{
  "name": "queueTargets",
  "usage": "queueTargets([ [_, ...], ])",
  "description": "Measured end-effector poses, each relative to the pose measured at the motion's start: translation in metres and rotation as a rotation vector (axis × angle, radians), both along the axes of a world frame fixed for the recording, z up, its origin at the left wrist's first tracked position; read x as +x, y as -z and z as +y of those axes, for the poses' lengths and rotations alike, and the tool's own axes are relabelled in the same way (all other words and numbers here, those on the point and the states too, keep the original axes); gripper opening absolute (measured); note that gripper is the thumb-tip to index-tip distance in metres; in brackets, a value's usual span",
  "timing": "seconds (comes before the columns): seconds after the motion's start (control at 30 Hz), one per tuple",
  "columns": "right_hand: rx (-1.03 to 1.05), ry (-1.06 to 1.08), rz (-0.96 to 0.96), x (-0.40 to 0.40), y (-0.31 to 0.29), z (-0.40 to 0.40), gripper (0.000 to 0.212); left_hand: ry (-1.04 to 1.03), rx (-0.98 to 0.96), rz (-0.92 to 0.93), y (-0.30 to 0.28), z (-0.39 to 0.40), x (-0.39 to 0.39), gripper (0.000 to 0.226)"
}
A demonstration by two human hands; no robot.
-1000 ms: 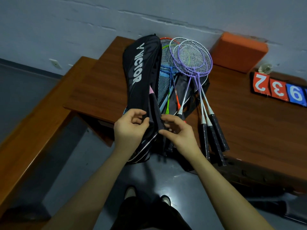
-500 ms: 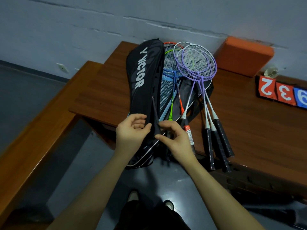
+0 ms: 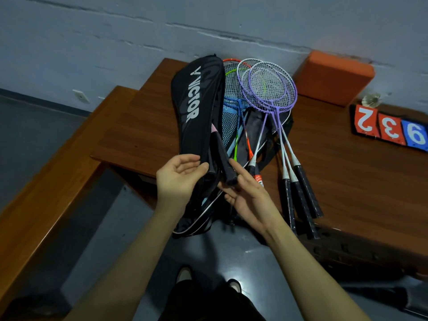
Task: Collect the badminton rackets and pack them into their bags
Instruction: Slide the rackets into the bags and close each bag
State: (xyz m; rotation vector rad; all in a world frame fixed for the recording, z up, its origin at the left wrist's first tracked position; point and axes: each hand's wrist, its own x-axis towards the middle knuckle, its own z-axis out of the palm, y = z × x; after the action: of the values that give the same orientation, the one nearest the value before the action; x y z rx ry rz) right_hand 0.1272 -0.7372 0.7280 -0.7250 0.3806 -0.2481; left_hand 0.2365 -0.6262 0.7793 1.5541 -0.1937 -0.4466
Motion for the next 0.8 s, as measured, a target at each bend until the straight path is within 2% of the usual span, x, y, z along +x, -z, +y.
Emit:
queueTargets([
  [0.17,0.067,0.025,0.005,0.005,0.002,-0.002,0.082,0.011,0.027,-0.051,-0.005,-0.004,-0.003,0.018],
  [0.23,0.084,0.01,0.037,0.008,-0.001,-0.001,0.077,0.023,0.044,-0.076,-0.005,-0.005,-0.005,0.016],
  [0.3,0.072,-0.02,0.061,0.013,-0.005,0.001,0.073,0.016,0.062,-0.097,-0.005,-0.006,-0.006,0.016],
  [0.43,0.015,-0.04,0.097,0.018,-0.008,-0.002,0.08,0.0,0.082,-0.136,-0.008,-0.006,-0.005,0.016],
  [0.57,0.008,-0.04,0.151,0.019,-0.015,-0.001,0.055,0.002,0.108,-0.137,-0.008,-0.006,-0.005,0.016],
  [0.67,0.05,-0.027,0.178,0.025,-0.023,0.003,0.048,-0.011,0.097,-0.104,-0.01,-0.008,-0.004,0.016],
  [0.73,-0.005,-0.007,0.19,0.029,-0.026,0.004,0.045,-0.041,0.071,-0.037,-0.013,-0.006,0.001,0.018],
  [0.8,-0.13,0.043,0.194,0.026,-0.025,0.005,0.032,-0.063,0.026,0.05,-0.016,-0.002,0.007,0.019],
])
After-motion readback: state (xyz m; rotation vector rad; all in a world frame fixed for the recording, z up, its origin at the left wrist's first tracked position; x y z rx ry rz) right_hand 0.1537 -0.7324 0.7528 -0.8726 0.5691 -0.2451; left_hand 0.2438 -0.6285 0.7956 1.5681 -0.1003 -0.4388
